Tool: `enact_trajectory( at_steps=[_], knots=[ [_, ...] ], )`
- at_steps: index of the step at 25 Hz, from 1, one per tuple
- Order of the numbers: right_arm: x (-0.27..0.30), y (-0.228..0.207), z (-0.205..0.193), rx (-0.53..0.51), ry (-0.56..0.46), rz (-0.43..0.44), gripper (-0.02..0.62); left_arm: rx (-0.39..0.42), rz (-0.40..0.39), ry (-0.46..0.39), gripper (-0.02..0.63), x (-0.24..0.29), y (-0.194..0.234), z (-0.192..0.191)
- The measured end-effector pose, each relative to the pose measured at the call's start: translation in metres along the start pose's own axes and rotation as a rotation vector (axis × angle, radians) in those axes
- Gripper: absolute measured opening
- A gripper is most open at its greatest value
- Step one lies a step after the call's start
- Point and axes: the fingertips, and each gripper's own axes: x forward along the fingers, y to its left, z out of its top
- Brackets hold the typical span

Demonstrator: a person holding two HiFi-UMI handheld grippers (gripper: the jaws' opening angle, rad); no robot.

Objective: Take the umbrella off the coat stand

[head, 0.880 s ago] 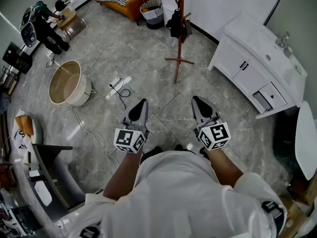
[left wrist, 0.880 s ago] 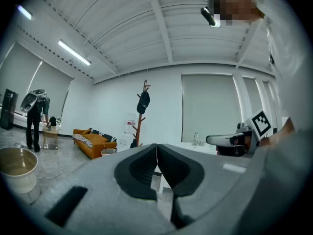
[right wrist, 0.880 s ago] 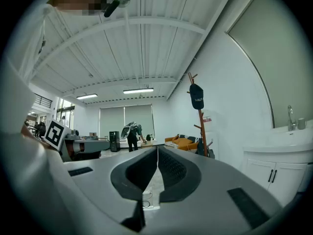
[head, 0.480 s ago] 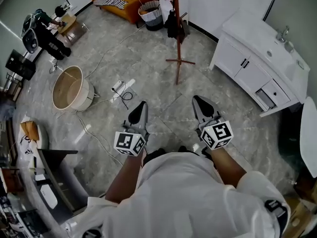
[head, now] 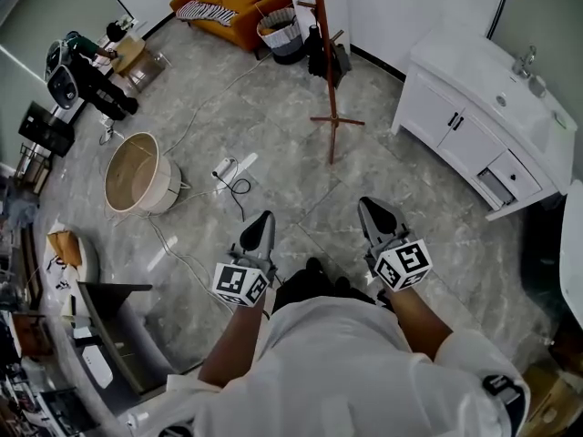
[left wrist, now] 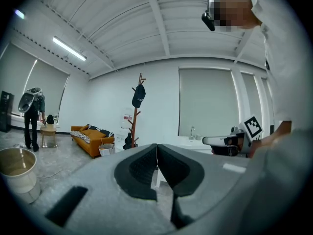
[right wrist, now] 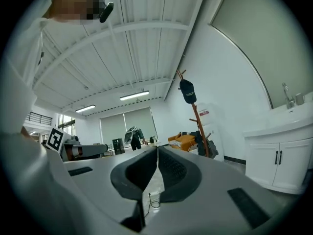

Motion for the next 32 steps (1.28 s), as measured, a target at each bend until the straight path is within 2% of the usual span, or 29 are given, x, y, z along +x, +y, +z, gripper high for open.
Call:
enact_trajectory(
  at_steps=[6,11,15,24,32],
  knots=[
    [0.008,-0.008,-0.011,0.024,0.021,0.004,0.018,-0.028,-0.016,0.000,0.015,0.019,0.009,-0.008],
    [0.023,-0.025,0.001,0.016,-0.013,-0.018,0.018,-0.025,-0.035,-0.018,0.015,0.048,0.024,-0.012],
    [0.044,-0.051,0.008,-0.006,0.002,-0.035,0.018,-0.059,-0.035,-0.035,0.015,0.084,0.041,-0.015],
    [0.137,-0.098,0.027,-0.045,0.045,-0.028,0.018,-0.109,-0.012,-0.046,0.015,0.167,0.105,-0.013],
    [0.220,-0.132,0.052,-0.062,0.033,-0.041,0.018,-0.105,-0.070,-0.050,0.015,0.238,0.158,0.009]
  ],
)
